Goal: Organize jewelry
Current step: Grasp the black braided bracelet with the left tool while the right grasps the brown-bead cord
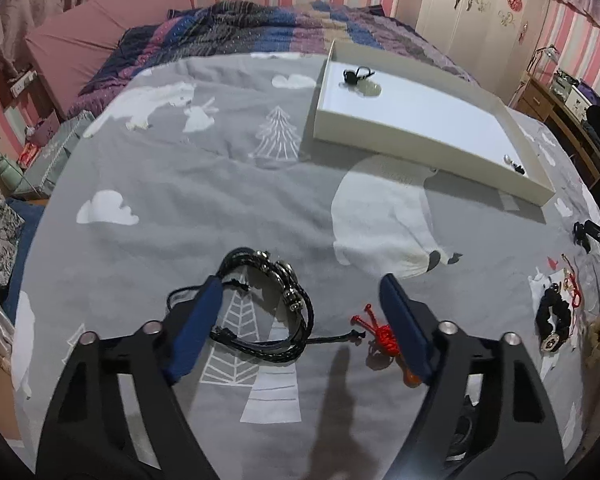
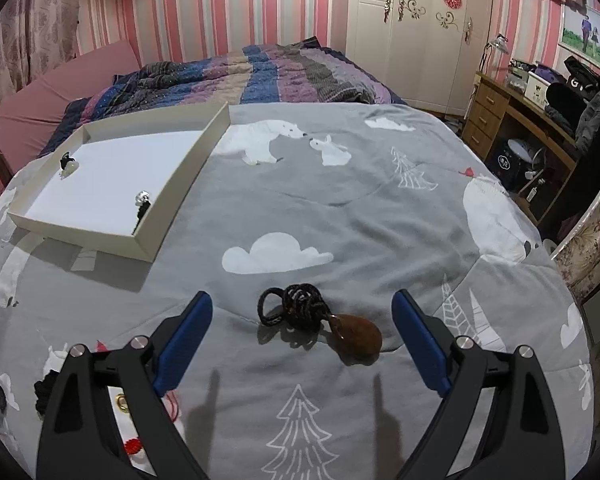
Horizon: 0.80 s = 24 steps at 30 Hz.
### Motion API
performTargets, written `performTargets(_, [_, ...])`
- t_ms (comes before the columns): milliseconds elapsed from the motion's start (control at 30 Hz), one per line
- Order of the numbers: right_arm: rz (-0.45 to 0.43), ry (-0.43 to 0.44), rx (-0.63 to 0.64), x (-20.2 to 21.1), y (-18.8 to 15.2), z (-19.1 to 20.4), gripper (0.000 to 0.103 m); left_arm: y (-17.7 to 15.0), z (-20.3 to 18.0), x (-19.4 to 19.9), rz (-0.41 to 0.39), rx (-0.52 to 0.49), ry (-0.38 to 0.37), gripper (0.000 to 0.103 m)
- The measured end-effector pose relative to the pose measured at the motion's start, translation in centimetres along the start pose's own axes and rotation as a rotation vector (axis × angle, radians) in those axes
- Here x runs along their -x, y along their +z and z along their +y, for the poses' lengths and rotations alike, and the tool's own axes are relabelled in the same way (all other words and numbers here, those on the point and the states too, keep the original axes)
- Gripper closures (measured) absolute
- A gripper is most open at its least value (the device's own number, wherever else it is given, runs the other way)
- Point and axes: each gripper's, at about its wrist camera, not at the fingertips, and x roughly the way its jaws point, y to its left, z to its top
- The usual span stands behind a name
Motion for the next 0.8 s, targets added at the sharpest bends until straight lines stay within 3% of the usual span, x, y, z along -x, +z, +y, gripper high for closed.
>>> performTargets(167, [0.002, -0.002, 0.017, -0.8, -0.3, 0.2, 0.012, -0.2, -0.2, -0.7, 0.007, -0.007, -0.003, 0.035])
performTargets(300, [-0.002, -0.008, 0.017, -1.3, -0.3, 0.1, 0.012, -0.3, -0.3, -1.5, 0.034, -0.007, -0.022, 0.054])
performTargets(400, [0.005, -0.007, 0.036, -1.6, -0.3, 0.4, 0.013, -0.5, -0.1, -2.2, 0.054, 0.000, -0.026, 0.057])
performTargets(467, [0.005, -0.015, 0.057, -1.8, -0.3, 0.7, 0.019, -0.5, -0.1, -2.3, 0.054, 0.004, -0.029, 0.057])
performTargets(533, [0.016, -0.008, 0.062, -2.1, -0.3, 0.7, 0.036, -0.5, -0.2, -2.3, 0.050, 0.005, -0.034, 0.058])
performTargets(633, [0.043, 0.006, 0.039, -2.7, -0.2, 0.2, 0.052, -0.5, -0.2, -2.4, 0.047, 0.004, -0.036, 0.060])
performTargets(733, [0.056, 0.021, 0.025, -3.1, -0.3, -0.1, 0.065, -0.7, -0.1, -2.4, 0.043, 0.004, -0.035, 0.065])
performTargets(800, [0.056, 0.030, 0.017, -3.1, -0.4, -0.2, 0.069, -0.6, -0.1, -2.4, 0.041, 0.010, -0.033, 0.069])
